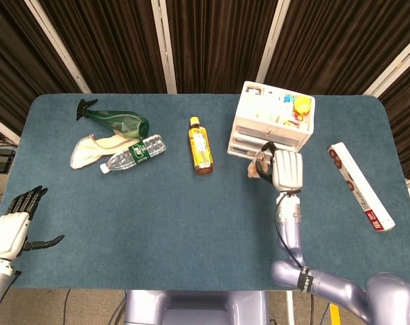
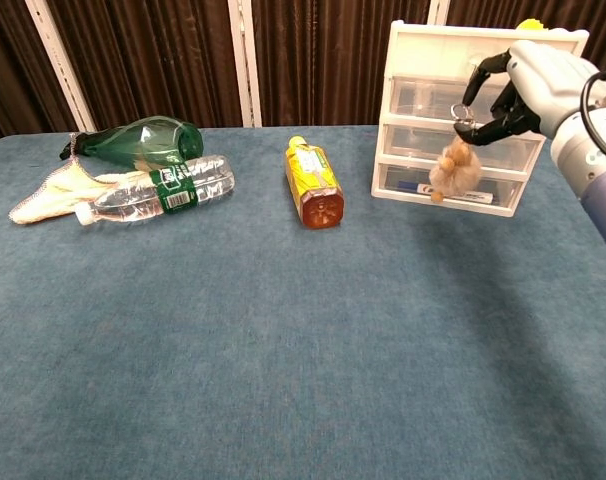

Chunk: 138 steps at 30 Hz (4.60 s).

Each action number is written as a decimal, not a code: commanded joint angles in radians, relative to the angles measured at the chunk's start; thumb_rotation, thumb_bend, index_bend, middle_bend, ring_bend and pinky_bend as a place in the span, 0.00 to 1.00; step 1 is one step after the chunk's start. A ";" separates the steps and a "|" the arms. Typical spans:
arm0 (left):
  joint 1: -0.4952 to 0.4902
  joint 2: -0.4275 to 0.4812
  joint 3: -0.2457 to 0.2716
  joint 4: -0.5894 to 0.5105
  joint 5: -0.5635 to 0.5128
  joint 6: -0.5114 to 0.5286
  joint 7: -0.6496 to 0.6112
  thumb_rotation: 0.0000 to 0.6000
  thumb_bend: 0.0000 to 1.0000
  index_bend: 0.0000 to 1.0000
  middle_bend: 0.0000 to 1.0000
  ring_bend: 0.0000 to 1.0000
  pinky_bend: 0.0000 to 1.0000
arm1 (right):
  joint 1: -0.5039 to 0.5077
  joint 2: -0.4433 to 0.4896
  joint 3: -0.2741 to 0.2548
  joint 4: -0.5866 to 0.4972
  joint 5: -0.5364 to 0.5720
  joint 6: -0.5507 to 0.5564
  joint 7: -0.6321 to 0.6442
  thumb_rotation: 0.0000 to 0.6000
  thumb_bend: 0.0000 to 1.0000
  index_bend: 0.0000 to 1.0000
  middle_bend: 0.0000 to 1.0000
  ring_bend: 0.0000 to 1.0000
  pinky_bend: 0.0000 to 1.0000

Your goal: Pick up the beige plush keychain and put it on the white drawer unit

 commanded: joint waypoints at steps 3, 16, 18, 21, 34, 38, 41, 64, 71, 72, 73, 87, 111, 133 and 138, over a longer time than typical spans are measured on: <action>0.000 0.001 0.000 -0.001 -0.002 -0.001 -0.001 0.80 0.00 0.00 0.00 0.00 0.00 | 0.017 -0.037 0.008 0.073 -0.027 0.009 0.018 1.00 0.34 0.56 1.00 1.00 0.92; 0.000 0.006 0.001 -0.004 -0.004 -0.006 -0.010 0.80 0.00 0.00 0.00 0.00 0.00 | 0.065 -0.084 0.055 0.181 -0.066 0.024 0.036 1.00 0.34 0.56 1.00 1.00 0.92; 0.000 0.006 0.001 -0.005 -0.004 -0.007 -0.011 0.80 0.00 0.00 0.00 0.00 0.00 | 0.068 -0.087 0.056 0.193 -0.075 0.030 0.038 1.00 0.34 0.56 1.00 1.00 0.92; 0.000 0.007 0.002 -0.006 -0.002 -0.007 -0.012 0.81 0.00 0.00 0.00 0.00 0.00 | 0.071 -0.091 0.053 0.210 -0.087 0.033 0.040 1.00 0.34 0.56 1.00 1.00 0.92; 0.001 0.009 0.005 -0.007 0.005 -0.004 -0.018 0.80 0.00 0.00 0.00 0.00 0.00 | 0.085 -0.109 0.042 0.361 -0.129 0.009 0.109 1.00 0.34 0.56 1.00 1.00 0.92; 0.002 0.008 0.006 -0.009 0.004 -0.005 -0.016 0.80 0.00 0.00 0.00 0.00 0.00 | 0.085 -0.114 0.039 0.404 -0.140 0.007 0.148 1.00 0.33 0.56 1.00 1.00 0.92; 0.001 0.006 0.007 -0.009 0.005 -0.005 -0.012 0.80 0.00 0.00 0.00 0.00 0.00 | 0.083 -0.123 0.034 0.435 -0.153 0.015 0.185 1.00 0.33 0.55 1.00 1.00 0.92; 0.004 0.003 0.010 -0.009 0.010 0.000 -0.003 0.80 0.00 0.00 0.00 0.00 0.00 | 0.123 -0.207 0.028 0.639 -0.197 0.018 0.331 1.00 0.33 0.54 1.00 1.00 0.91; 0.005 0.002 0.012 -0.009 0.015 0.003 -0.002 0.81 0.00 0.00 0.00 0.00 0.00 | 0.145 -0.218 0.030 0.688 -0.199 -0.004 0.348 1.00 0.33 0.53 1.00 1.00 0.91; 0.005 0.002 0.012 -0.009 0.016 0.003 -0.002 0.81 0.00 0.00 0.00 0.00 0.00 | 0.146 -0.219 0.030 0.696 -0.199 -0.008 0.349 1.00 0.33 0.53 1.00 1.00 0.91; 0.005 0.002 0.013 -0.009 0.017 0.003 -0.002 0.81 0.00 0.00 0.00 0.00 0.00 | 0.148 -0.220 0.031 0.708 -0.196 -0.015 0.353 1.00 0.33 0.53 1.00 1.00 0.91; 0.005 -0.002 0.014 -0.012 0.018 0.005 0.008 0.81 0.00 0.00 0.00 0.00 0.00 | 0.147 -0.252 0.017 0.802 -0.190 -0.064 0.393 1.00 0.30 0.53 1.00 1.00 0.91; 0.007 -0.002 0.018 -0.010 0.031 0.010 0.004 0.80 0.00 0.00 0.00 0.00 0.00 | 0.115 -0.235 0.015 0.736 -0.201 0.036 0.404 1.00 0.30 0.54 1.00 1.00 0.91; 0.005 -0.006 0.018 -0.010 0.028 0.007 0.014 0.80 0.00 0.00 0.00 0.00 0.00 | 0.095 -0.202 0.017 0.702 -0.197 0.026 0.382 1.00 0.30 0.54 1.00 1.00 0.91; 0.006 -0.005 0.018 -0.010 0.029 0.009 0.012 0.80 0.00 0.00 0.00 0.00 0.00 | 0.095 -0.203 0.018 0.703 -0.195 0.023 0.378 1.00 0.30 0.54 1.00 1.00 0.91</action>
